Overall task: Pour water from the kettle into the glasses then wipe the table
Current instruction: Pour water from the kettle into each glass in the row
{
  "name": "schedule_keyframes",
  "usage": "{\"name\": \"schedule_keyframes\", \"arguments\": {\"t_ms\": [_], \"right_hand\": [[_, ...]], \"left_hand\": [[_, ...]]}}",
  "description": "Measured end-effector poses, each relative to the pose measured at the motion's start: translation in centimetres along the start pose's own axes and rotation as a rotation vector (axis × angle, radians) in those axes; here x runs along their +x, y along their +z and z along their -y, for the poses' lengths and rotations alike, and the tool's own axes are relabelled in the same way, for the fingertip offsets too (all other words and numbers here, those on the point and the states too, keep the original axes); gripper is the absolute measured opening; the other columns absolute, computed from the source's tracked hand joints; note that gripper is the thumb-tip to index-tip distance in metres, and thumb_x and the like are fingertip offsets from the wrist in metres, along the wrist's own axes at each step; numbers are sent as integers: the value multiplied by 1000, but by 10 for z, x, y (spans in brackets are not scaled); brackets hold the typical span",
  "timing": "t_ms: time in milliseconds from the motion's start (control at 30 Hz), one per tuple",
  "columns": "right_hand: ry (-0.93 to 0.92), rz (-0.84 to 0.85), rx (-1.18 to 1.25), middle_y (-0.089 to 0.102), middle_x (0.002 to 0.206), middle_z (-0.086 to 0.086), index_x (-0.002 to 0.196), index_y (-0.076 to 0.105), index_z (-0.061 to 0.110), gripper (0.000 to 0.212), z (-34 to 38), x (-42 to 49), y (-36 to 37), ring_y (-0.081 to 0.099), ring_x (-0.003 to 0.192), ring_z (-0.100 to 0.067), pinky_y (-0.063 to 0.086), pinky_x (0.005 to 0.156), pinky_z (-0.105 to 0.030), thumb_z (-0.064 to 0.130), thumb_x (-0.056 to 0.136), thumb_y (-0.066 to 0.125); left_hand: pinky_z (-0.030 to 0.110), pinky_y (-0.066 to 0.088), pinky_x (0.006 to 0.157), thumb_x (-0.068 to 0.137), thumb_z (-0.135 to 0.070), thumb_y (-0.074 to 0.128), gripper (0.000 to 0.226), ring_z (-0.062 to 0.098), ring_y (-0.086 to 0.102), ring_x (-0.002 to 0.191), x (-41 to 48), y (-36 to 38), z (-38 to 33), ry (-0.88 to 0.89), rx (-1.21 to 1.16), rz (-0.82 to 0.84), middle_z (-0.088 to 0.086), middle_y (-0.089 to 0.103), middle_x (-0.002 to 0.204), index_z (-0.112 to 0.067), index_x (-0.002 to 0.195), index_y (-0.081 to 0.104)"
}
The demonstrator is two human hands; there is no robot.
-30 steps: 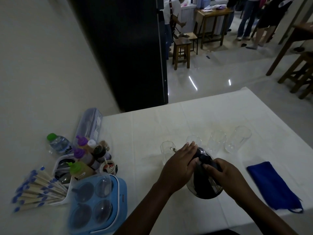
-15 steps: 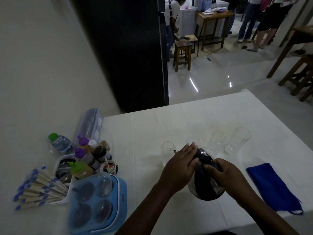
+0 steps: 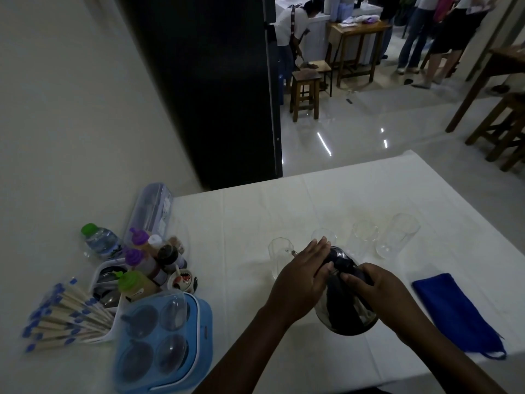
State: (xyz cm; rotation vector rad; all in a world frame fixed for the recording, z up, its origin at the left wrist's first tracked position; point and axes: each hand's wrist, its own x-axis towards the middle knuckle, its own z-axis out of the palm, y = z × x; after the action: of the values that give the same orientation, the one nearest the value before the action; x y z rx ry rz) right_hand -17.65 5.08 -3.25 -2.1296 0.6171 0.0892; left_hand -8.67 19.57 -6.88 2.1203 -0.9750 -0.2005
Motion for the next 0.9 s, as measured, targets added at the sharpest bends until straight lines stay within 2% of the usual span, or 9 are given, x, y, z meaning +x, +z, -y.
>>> {"name": "schedule_keyframes", "arguments": {"t_ms": [333, 467, 667, 800, 900], "right_hand": [[-15, 9, 8, 62, 71, -2, 69, 53, 27, 21, 4, -1, 0, 58, 68, -17, 42, 57, -24, 30, 89, 57], [-15, 13, 6, 64, 75, -3, 71, 54, 27, 18, 3, 0, 1, 60, 71, -17, 44, 59, -24, 31, 89, 57], [-17, 1, 43, 64, 73, -5, 73, 57, 22, 17, -2, 1, 3, 61, 70, -19, 47, 61, -28, 31, 88, 58], [-17, -4, 61, 65, 74, -10, 77, 60, 14, 21, -9, 0, 8, 62, 71, -26, 52, 63, -40, 32, 87, 58], [-15, -4, 101, 65, 73, -12, 77, 60, 14, 20, -17, -2, 11, 61, 71, -28, 49, 60, -38, 31, 87, 58]], "left_hand": [[11, 14, 110, 97, -49, 24, 58, -6, 15, 138, 0, -1, 0, -5, 3, -7, -8, 32, 152, -20, 145, 34], [15, 17, 112, 102, -37, 34, 47, -4, 16, 139, 1, -1, 2, -3, 4, -12, -8, 32, 152, -20, 145, 34], [18, 18, 112, 102, -32, 37, 45, -3, 16, 140, 1, -2, 2, 21, 18, -22, -7, 31, 152, -19, 145, 34], [18, 17, 112, 102, -30, 39, 44, -1, 16, 140, 1, -3, 3, 59, 51, -28, -5, 33, 152, -18, 144, 36], [17, 16, 112, 102, -29, 39, 44, 2, 16, 141, 0, -1, 2, 88, 94, -24, -3, 34, 152, -17, 144, 37]]}}
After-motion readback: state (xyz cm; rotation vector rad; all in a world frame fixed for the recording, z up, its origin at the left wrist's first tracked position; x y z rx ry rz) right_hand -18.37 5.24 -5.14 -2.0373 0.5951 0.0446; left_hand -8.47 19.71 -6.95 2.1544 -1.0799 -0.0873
